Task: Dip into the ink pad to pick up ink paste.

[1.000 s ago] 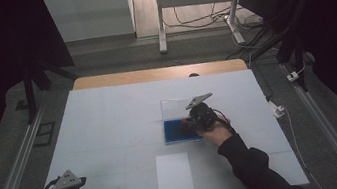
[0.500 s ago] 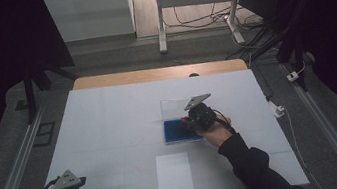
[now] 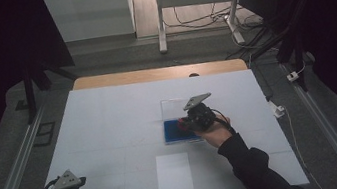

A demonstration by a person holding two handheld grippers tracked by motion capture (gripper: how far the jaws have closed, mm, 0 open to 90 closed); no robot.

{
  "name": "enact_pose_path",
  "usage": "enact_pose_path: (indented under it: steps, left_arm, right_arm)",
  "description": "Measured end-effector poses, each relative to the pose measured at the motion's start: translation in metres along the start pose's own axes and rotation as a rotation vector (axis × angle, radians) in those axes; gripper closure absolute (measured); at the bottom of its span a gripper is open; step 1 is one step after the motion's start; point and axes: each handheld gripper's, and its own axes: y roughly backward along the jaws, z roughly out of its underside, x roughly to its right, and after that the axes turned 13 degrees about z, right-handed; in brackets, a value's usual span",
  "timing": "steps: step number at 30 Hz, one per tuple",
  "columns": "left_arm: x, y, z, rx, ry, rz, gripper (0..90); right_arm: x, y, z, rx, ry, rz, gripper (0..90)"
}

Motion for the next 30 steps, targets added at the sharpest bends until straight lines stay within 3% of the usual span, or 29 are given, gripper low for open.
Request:
enact_pose_path:
  steps: [7, 11, 15, 22, 26, 30]
  left_arm:
    - [0.000, 0.000, 0.000, -0.001, -0.001, -0.001, 1.1]
    - [0.000, 0.000, 0.000, -0.004, 0.000, -0.002, 1.1]
    - [0.000, -0.001, 0.000, -0.005, 0.002, -0.003, 1.1]
    - [0.000, -0.001, -0.001, -0.013, 0.008, -0.005, 1.2]
    - [0.000, -0.002, -0.001, -0.013, 0.006, -0.007, 1.2]
    - [0.000, -0.001, -0.001, -0.014, 0.009, -0.005, 1.2]
  right_arm:
    - [-0.005, -0.011, 0.004, -0.037, 0.025, 0.004, 80.4]
    - [-0.004, -0.011, 0.005, -0.037, 0.014, -0.002, 80.5]
    - [-0.007, -0.012, 0.005, -0.038, 0.026, 0.014, 80.7]
    - [-0.021, -0.010, 0.003, -0.045, 0.083, 0.089, 80.9]
    - [-0.021, -0.011, 0.004, -0.043, 0.067, 0.087, 80.9]
    - [-0.014, -0.012, 0.006, -0.040, 0.021, 0.058, 80.9]
